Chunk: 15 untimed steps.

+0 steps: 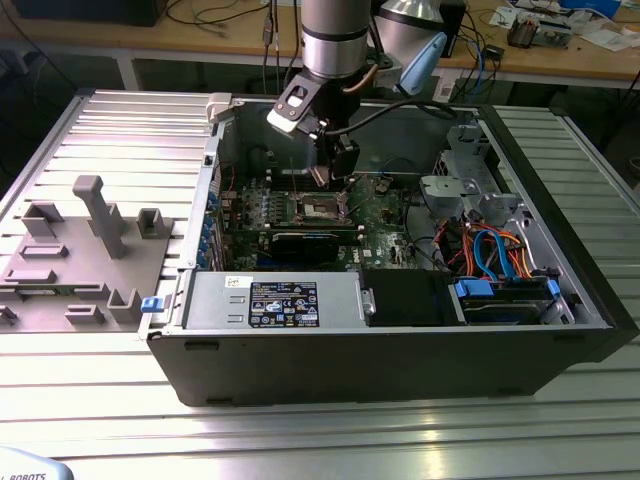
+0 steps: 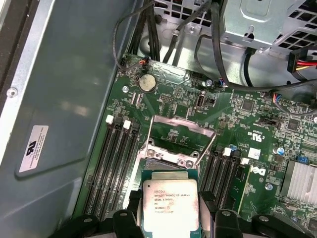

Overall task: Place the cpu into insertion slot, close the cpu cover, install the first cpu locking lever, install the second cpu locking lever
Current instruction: 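Place the cpu into insertion slot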

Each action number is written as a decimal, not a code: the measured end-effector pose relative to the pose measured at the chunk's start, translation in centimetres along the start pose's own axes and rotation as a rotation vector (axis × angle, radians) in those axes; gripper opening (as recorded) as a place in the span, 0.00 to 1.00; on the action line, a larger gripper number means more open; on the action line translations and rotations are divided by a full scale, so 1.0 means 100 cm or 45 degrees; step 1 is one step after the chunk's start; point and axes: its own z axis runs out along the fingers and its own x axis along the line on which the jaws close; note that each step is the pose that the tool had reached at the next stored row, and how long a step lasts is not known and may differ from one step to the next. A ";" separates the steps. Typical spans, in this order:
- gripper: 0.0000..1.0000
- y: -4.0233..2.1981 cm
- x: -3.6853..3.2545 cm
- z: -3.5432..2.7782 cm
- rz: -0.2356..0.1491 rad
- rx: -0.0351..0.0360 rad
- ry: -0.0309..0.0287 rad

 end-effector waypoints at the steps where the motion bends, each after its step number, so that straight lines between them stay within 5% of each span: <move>1: 0.55 0.0000 0.0001 0.0001 0.002 0.0010 -0.0015; 4: 0.55 0.0000 0.0000 0.0003 0.015 0.0202 -0.0079; 9: 0.55 0.0000 0.0000 0.0008 0.041 0.0448 -0.0367; 15: 0.55 -0.0001 0.0000 0.0013 0.069 0.0496 -0.0437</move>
